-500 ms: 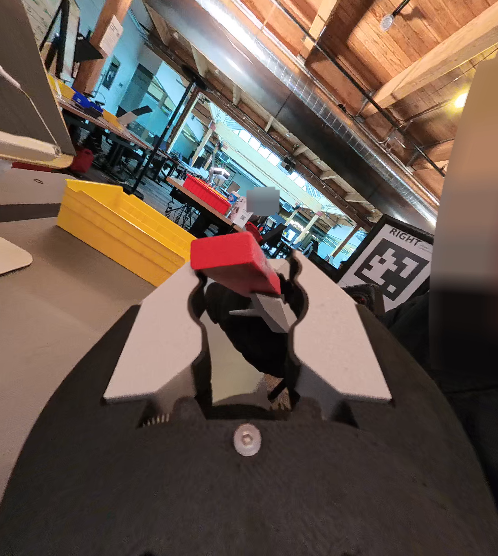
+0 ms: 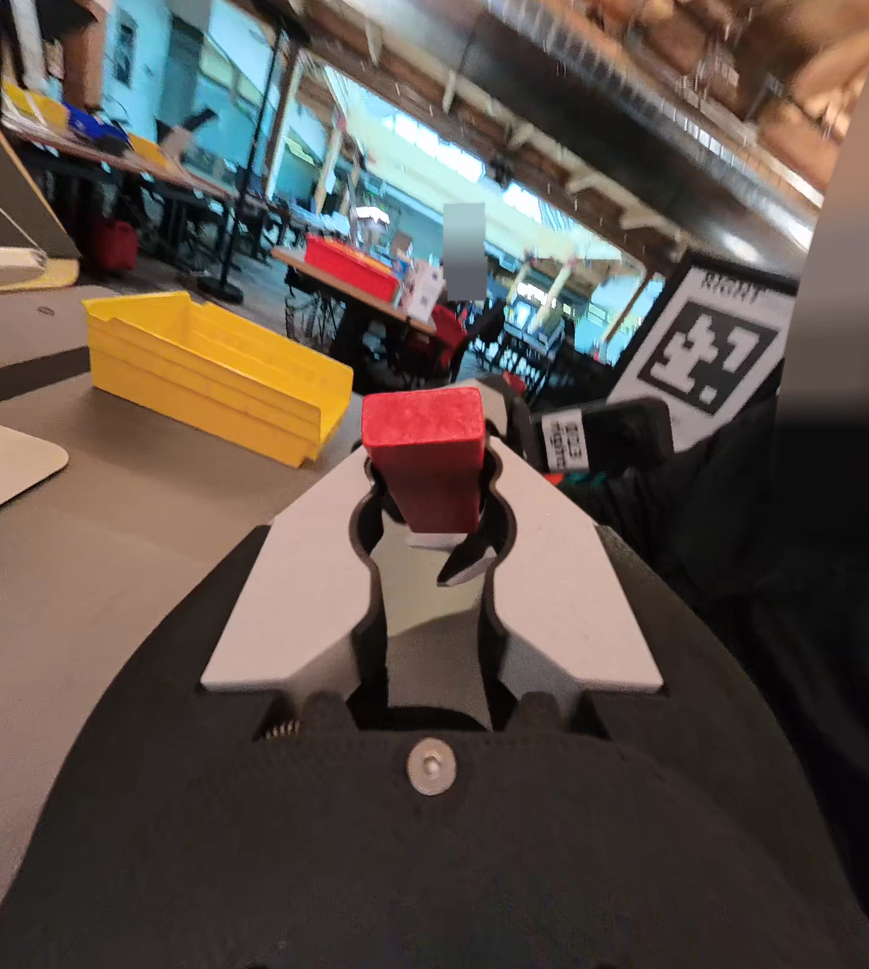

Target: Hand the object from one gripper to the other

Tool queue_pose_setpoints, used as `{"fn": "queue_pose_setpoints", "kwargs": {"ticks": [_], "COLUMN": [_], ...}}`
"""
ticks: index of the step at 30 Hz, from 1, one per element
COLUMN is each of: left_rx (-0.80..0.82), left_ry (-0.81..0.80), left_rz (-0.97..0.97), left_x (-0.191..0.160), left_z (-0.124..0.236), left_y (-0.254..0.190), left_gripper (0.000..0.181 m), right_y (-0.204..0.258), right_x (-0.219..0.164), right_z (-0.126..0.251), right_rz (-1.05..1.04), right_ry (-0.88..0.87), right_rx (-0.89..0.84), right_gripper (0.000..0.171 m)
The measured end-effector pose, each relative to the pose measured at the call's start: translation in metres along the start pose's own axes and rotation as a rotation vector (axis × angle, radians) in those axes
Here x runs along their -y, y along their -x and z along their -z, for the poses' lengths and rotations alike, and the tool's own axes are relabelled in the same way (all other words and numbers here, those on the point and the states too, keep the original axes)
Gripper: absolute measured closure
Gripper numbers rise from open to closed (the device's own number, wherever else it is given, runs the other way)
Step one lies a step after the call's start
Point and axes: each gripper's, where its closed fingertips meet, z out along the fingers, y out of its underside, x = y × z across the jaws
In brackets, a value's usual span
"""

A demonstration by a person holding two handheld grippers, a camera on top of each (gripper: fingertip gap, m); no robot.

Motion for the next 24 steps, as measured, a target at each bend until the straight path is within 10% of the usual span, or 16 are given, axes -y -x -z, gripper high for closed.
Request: {"fn": "queue_pose_setpoints", "kwargs": {"ticks": [11, 24], "left_rx": [-0.097, -0.198], "left_ry": [0.43, 0.556], "left_rz": [-0.032, -0.003], "left_x": [-0.064, -0.095], "left_z": [0.009, 0.004], "left_y": [-0.024, -0.039], "left_gripper": [0.147, 0.148], "right_y": [0.046, 0.084], "right_x": [0.014, 0.013], "right_z": [0.011, 0.003], "right_rz": [0.191, 0.232], "right_ry": [0.071, 0.076], "right_rx": [0.34, 0.425], "right_gripper": [0.042, 0.064]}}
